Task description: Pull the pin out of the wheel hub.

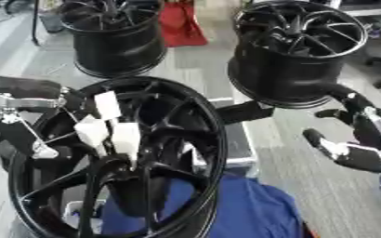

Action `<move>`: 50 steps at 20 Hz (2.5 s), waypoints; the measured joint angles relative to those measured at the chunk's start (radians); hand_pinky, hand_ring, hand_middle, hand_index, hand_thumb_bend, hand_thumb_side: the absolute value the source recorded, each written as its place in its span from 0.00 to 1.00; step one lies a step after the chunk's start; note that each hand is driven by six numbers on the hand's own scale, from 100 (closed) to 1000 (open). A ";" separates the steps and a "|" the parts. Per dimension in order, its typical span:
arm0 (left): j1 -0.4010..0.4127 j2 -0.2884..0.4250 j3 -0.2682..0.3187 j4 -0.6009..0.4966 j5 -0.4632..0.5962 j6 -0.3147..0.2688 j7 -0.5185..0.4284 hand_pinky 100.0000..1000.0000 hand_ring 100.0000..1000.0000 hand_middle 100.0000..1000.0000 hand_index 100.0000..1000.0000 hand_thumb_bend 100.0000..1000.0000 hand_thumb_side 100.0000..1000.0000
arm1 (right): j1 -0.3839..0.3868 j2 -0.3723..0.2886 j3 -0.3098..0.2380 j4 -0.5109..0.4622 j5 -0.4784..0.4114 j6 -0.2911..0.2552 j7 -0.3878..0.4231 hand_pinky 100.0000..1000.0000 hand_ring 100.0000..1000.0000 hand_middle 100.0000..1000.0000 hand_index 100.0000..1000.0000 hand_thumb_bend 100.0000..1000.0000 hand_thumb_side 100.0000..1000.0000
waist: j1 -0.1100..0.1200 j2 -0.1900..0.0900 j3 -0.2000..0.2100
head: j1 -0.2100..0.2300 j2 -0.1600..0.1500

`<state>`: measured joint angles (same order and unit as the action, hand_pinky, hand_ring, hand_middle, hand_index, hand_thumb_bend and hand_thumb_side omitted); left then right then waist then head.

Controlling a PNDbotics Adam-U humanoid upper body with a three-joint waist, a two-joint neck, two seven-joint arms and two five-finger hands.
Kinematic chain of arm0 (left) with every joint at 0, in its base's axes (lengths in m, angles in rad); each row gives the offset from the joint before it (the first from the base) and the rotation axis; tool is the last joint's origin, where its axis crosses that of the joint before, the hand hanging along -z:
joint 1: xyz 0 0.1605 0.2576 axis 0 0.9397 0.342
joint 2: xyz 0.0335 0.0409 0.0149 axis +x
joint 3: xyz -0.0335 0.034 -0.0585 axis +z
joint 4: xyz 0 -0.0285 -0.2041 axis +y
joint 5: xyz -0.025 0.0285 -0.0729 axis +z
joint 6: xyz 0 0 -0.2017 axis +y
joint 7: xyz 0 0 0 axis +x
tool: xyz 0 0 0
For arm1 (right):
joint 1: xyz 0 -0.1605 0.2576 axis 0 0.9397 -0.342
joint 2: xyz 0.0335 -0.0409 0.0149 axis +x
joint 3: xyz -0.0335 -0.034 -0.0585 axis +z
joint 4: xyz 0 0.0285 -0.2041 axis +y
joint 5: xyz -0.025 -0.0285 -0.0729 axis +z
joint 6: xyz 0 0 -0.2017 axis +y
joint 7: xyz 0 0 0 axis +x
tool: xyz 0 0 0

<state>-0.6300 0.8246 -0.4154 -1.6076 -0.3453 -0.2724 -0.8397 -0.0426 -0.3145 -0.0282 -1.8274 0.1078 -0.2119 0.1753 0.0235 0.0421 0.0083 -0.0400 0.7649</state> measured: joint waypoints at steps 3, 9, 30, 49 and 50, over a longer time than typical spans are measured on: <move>0.000 0.000 0.000 0.001 -0.007 0.002 -0.002 0.75 0.75 0.81 0.90 0.26 0.06 | 0.000 0.000 0.000 0.000 0.000 0.000 0.000 0.70 1.00 0.90 0.92 0.41 0.20 | 0.000 0.000 0.000 | 0.000 0.000; -0.003 -0.012 -0.016 0.024 -0.019 0.001 -0.001 0.73 0.73 0.79 0.89 0.23 0.06 | 0.000 0.000 0.001 0.000 0.000 -0.001 0.001 0.70 1.00 0.90 0.92 0.41 0.20 | 0.000 0.000 -0.001 | 0.000 0.000; -0.017 -0.043 -0.049 0.080 -0.013 -0.012 0.011 0.46 0.36 0.35 0.53 0.00 0.00 | 0.000 0.000 0.004 0.000 -0.001 -0.003 0.003 0.70 1.00 0.90 0.92 0.41 0.20 | 0.004 -0.002 -0.009 | -0.005 0.000; -0.012 0.074 0.186 0.009 0.138 0.037 -0.037 0.45 0.33 0.32 0.50 0.00 0.00 | 0.013 -0.007 -0.003 0.006 -0.001 -0.002 0.001 0.70 1.00 0.90 0.92 0.41 0.20 | 0.014 -0.011 0.015 | -0.022 0.000; 0.008 0.087 0.209 0.017 0.129 0.040 -0.036 0.45 0.33 0.31 0.50 0.00 0.00 | 0.013 -0.007 -0.003 0.006 -0.001 -0.002 0.001 0.70 1.00 0.90 0.92 0.41 0.20 | 0.015 -0.011 0.018 | -0.025 0.000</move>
<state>-0.6221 0.9112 -0.2064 -1.5905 -0.2160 -0.2325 -0.8754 -0.0291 -0.3216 -0.0311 -1.8217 0.1067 -0.2137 0.1760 0.0383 0.0307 0.0261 -0.0650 0.7650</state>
